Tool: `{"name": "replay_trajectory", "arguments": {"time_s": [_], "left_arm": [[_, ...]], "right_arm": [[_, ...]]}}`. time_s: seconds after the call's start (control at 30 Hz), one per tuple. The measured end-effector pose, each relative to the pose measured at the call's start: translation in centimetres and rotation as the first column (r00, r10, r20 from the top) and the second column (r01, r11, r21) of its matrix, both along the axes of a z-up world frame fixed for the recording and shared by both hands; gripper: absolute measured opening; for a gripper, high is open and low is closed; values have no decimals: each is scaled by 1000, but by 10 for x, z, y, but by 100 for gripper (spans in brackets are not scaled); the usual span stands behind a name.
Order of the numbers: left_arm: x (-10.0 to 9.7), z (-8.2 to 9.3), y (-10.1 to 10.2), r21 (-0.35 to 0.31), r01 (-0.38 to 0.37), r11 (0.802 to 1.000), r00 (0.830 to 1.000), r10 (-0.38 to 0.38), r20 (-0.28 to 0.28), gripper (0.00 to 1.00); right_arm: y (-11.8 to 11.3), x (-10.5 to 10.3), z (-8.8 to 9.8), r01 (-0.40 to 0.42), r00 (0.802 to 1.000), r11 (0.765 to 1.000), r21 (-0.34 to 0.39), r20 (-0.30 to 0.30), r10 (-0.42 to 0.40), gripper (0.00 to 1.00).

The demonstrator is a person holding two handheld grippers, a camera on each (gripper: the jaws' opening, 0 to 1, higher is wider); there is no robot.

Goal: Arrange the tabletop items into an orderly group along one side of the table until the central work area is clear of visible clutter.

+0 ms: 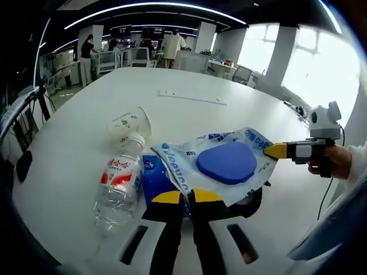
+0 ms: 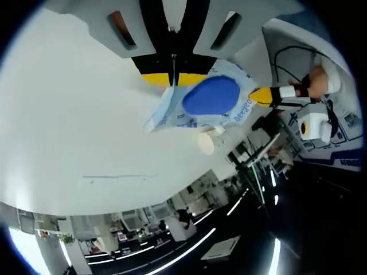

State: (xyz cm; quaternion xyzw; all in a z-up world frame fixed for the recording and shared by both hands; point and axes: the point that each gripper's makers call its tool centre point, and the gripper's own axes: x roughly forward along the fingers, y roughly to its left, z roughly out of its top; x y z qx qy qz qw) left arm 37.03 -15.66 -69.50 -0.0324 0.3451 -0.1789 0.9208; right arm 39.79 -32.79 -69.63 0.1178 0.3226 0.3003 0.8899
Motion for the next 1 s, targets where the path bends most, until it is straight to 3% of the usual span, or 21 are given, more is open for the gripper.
{"name": "replay_trajectory", "arguments": {"time_s": [0.2,0.33,0.57,0.7,0.77,1.0], "left_arm": [[11,16,-14,39,91,995,994,-92,50,2],[26,37,-25,16,122,992,987,-123,103,1],[47,61,-45,7,199,980,968,-198,156,1],[59,81,-65,7,246,969,952,-243,187,1],[66,90,-73,2,261,965,944,-256,208,1],[94,125,-92,-33,305,952,919,-285,271,1]], "right_arm": [[-12,0,24,24,998,999,-32,62,-22,0],[-25,6,46,54,991,998,-34,121,-50,0],[-45,10,63,78,984,996,-53,164,-69,0],[-63,20,92,88,985,995,-55,156,-78,0],[-70,28,113,86,982,995,-48,175,-77,0],[-86,50,150,74,970,994,-82,235,-53,0]]}}
